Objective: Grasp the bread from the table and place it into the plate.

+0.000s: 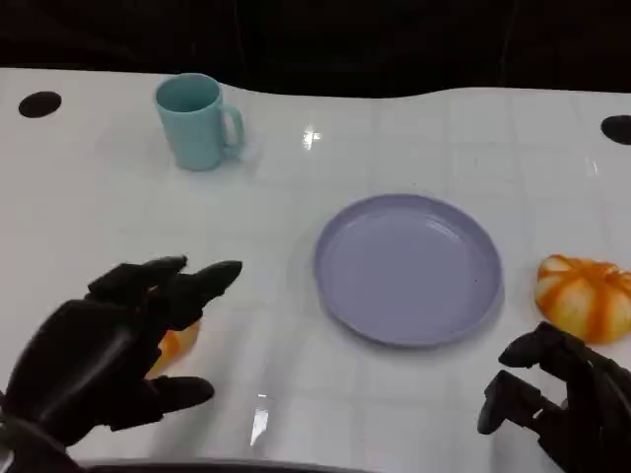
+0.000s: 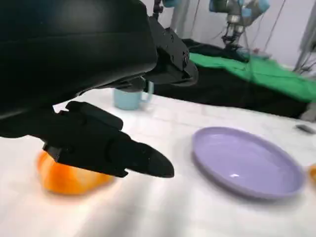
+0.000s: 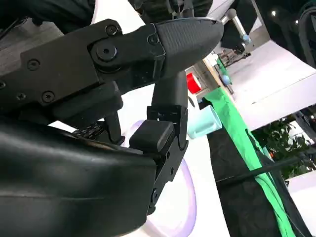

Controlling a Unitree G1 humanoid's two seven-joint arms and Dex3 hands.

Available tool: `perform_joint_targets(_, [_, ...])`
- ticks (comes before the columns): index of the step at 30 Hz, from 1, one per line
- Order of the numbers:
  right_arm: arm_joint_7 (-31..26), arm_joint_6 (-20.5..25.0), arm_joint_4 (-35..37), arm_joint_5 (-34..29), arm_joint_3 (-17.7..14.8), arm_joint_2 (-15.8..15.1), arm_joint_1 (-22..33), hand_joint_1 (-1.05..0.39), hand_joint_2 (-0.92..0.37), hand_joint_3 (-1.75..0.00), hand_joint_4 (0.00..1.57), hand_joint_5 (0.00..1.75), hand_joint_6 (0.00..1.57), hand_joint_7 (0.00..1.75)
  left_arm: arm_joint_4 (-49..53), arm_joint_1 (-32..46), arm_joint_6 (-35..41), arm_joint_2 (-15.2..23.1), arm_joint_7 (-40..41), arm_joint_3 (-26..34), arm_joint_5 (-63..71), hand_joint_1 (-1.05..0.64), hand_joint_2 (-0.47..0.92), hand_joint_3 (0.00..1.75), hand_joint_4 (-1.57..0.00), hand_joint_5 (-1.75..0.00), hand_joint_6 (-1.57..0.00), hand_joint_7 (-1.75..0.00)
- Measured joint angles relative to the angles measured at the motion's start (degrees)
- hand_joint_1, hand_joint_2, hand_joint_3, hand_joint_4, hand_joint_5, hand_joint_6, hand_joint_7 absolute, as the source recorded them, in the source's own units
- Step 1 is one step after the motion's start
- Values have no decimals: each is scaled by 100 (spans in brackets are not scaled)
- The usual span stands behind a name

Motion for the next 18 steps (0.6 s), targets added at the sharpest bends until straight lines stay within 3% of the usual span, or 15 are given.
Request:
perform_joint_targets(10, [-4, -3, -15, -8, 4, 0, 7, -54, -92, -20, 73, 155, 82, 100, -417, -269, 1244, 324, -462, -581, 1269, -43, 84, 0, -6, -10, -21, 0])
perform_joint_targets(18, [-1, -42, -14, -7, 5, -4, 6, -54, -92, -20, 73, 155, 82, 100, 450, -1115, 1935, 459, -902, -1108, 1405, -40, 86, 0, -2, -6, -15, 0])
